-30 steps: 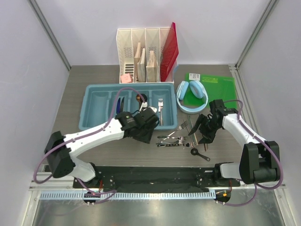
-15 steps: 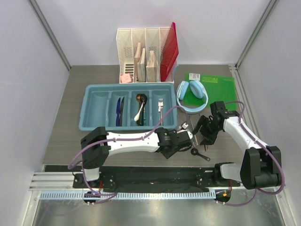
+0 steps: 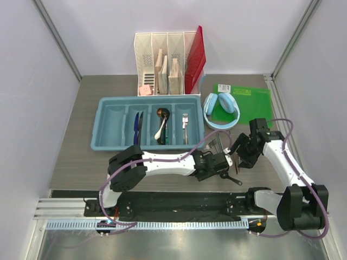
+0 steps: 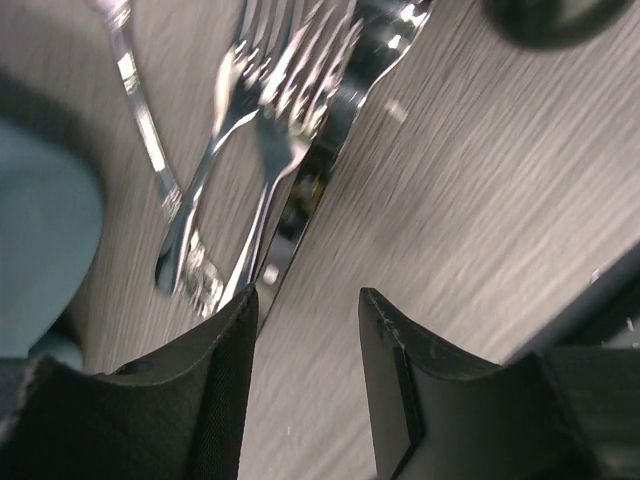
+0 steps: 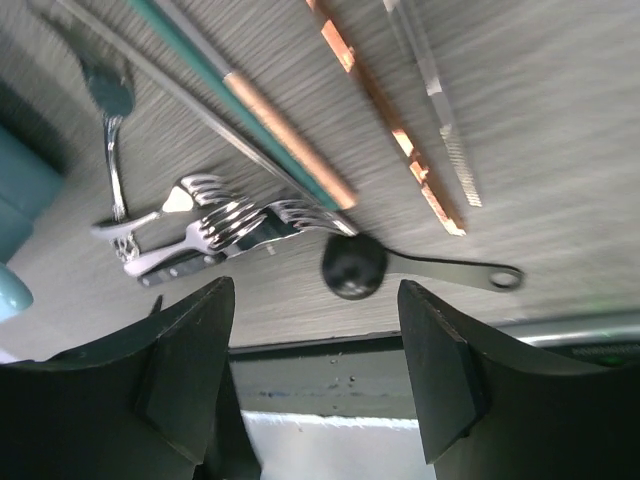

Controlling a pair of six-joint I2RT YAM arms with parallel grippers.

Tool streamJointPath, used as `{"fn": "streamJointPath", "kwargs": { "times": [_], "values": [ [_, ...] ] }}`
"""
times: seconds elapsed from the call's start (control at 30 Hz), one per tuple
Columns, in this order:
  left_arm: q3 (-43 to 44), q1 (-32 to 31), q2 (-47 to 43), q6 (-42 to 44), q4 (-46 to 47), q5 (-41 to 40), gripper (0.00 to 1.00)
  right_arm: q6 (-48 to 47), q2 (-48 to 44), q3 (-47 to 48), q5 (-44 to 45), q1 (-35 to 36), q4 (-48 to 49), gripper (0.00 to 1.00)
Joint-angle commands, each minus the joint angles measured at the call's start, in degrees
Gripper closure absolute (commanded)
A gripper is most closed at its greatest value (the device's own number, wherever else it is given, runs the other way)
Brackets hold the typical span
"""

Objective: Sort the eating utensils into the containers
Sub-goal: Pick up the fork at the center of the board.

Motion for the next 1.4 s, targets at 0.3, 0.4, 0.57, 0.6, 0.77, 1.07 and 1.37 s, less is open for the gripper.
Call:
{"fn": "streamJointPath", "kwargs": {
  "times": [0.3, 0.4, 0.57, 0.6, 0.77, 1.07, 1.37],
  "values": [
    [2.77, 0.05, 4.94, 7.82, 5.59, 0.33, 0.54, 2.09, -5.44, 5.69, 5.68, -4.55, -6.61, 0.28],
    [2.51, -0.04, 4.77, 8.52, 5.41, -0.37, 0.54, 2.26, -5.44, 4.64, 4.81, -4.55, -6.09, 0.28],
    [2.85, 0.49, 5.12, 9.93, 5.33, -2.04, 0.54, 2.61, -5.7, 3.14, 3.05, -4.63, -4.6, 0.29],
    [3.03, 1.01, 5.38, 9.93, 5.24, -1.43, 0.54, 2.53, -5.62, 3.14, 2.96, -4.55, -4.42, 0.29],
    [4.78, 2.77, 7.31, 10.02, 4.1, 1.55, 0.54, 2.88, -5.27, 2.88, 2.17, -4.63, -3.8, 0.29],
    [4.44, 4.8, 9.16, 9.76, 1.9, 9.63, 0.58, 3.67, -5.0, 2.96, 1.38, -4.63, -3.19, 0.29],
    [0.31, 4.8, 8.2, 7.13, -2.93, 23.96, 0.63, 3.84, -4.12, 2.87, 0.67, -4.55, -2.13, 0.29]
  ]
}}
